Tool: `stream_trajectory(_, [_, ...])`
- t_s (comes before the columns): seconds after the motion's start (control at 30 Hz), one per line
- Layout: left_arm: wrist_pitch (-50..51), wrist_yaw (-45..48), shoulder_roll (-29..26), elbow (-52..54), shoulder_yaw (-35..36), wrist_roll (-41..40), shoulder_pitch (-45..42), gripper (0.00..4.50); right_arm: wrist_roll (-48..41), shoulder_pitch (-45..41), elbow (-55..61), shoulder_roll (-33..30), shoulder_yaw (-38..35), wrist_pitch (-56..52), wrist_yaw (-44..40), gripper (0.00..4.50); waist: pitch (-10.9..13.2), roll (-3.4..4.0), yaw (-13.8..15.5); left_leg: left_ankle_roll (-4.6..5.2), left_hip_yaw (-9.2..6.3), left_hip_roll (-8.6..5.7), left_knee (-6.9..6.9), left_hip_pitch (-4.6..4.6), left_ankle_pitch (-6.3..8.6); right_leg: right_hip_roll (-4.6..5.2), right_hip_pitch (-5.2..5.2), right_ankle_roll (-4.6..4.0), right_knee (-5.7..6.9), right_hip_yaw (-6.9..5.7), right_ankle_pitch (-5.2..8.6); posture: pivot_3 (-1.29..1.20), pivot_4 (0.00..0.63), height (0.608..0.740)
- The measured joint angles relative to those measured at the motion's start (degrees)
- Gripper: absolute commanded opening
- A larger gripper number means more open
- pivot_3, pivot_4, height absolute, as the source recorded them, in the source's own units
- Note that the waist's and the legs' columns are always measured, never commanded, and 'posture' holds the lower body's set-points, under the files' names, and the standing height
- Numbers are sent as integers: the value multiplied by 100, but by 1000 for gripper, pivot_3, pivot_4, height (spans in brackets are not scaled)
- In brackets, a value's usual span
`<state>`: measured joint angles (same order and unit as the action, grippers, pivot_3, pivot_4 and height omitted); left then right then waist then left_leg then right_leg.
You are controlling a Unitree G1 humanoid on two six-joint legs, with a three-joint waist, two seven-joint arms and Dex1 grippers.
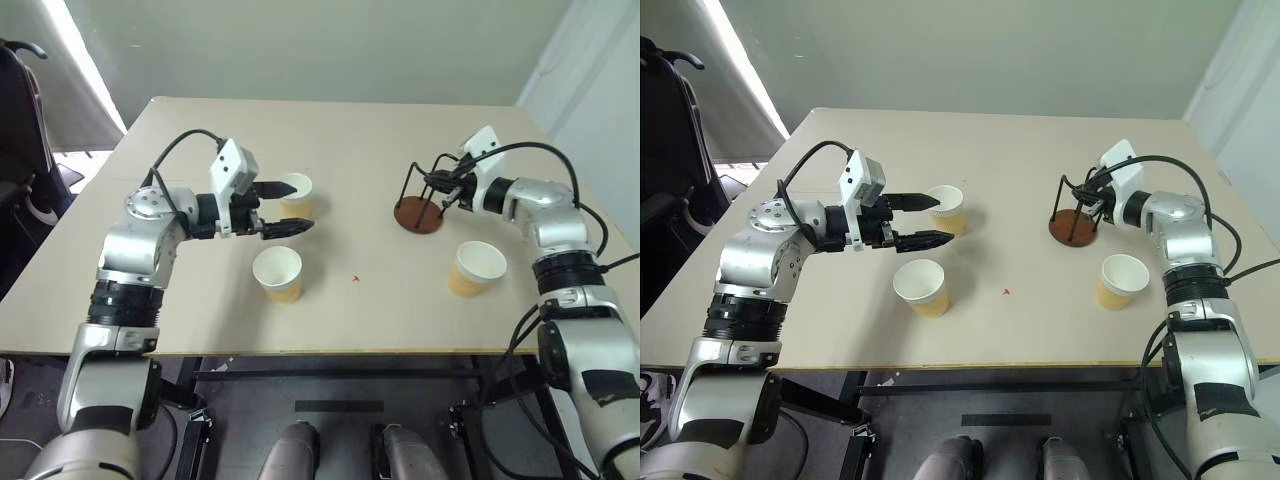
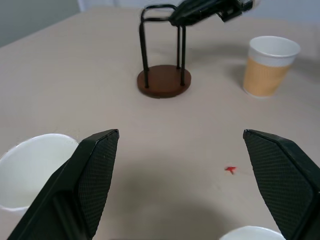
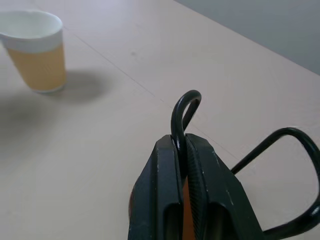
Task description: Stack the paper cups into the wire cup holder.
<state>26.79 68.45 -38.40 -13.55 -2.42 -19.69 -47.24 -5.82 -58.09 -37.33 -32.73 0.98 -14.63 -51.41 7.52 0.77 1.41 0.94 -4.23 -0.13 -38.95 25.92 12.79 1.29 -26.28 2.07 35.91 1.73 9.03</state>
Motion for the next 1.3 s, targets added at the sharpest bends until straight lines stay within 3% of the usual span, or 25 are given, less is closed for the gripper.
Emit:
stream_trajectory(0.63, [306, 983, -532, 688, -298, -139, 88, 4292, -595, 1732, 4489, -321, 407, -1884, -479, 34, 0, 0, -18, -1, -3, 1, -8, -3, -4, -1, 5, -3, 1, -3, 2, 0, 150, 740])
stream_trajectory(0.9, [370, 1306, -607, 827, -468, -142, 105, 4292, -1010, 1897, 5297, -341, 547, -2453, -483, 34, 0, -1, -19, 1, -4, 1, -10, -4, -4, -2, 8, -17, 1, -3, 11, 0, 150, 740])
stream_trajectory(1.3, [405, 1604, -924, 1185, -572, -122, 485, 4292, -1309, 2121, 5635, -364, 711, -2699, -483, 34, -1, -1, -26, 3, -4, 3, -12, -7, -6, -4, 12, -37, 2, -3, 23, 0, 150, 740])
